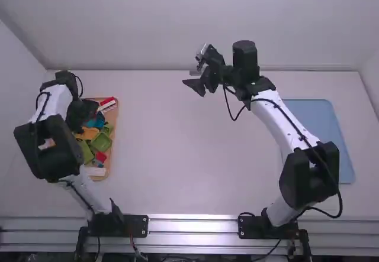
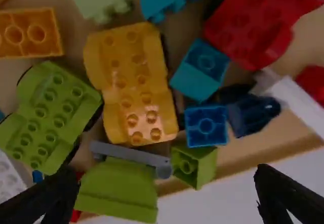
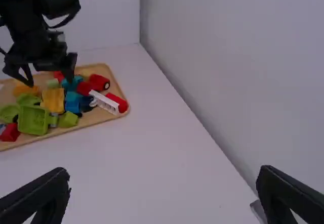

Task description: Assemble lego blocks to make yellow taxi

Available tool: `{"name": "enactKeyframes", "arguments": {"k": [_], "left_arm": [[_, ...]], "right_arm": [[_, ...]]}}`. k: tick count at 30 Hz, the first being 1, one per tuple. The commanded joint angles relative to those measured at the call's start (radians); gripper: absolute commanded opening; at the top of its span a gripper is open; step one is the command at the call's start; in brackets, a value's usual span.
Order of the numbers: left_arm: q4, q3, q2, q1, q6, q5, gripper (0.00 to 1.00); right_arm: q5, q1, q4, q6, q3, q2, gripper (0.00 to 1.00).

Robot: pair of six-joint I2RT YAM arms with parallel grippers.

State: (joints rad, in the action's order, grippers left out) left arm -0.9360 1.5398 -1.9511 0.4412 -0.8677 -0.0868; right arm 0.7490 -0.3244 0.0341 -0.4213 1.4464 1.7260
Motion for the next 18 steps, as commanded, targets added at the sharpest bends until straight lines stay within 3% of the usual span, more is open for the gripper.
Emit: {"name": "enactKeyframes", "arguments": {"k": [1,9,18], "left_arm": [[-0.024,0.004,-0.022,0.001,-0.066,-0.051,0.89],[-0.020,-0.022,-0.054,0.000,-0.079,-0.060,0.88],[0.086,-0.116,-0.054,0.018,-0.077,-0.043,0.79]], "right_arm": [[0.010,-0.002,0.003,0.005,0.032,0.008,0.99],[0.010,-0.002,0.004,0.005,0.032,0.008,0.99],[0.010,-0.002,0.005,0.004,0.032,0.008,0.99]]}}
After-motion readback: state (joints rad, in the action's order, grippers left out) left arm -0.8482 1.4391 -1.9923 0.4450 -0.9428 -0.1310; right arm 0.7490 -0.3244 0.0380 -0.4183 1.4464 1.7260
